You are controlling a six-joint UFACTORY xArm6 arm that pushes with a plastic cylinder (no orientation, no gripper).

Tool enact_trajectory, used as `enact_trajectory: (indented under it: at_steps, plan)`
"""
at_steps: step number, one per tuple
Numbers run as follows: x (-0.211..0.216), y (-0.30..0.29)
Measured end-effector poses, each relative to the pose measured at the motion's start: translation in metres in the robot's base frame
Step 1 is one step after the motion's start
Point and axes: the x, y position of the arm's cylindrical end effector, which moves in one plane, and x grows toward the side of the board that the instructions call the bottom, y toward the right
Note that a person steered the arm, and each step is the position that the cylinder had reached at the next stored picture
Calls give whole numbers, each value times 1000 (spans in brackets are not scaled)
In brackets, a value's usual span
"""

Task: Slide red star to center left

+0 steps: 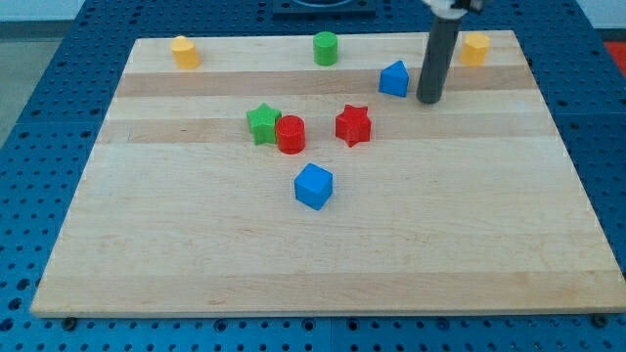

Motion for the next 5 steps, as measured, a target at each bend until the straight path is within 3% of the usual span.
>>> enact_trajectory:
  at_steps: [1,2,3,5]
  plan:
    - [50,-17]
    - [69,-45]
    - [68,-88]
    - [27,-107]
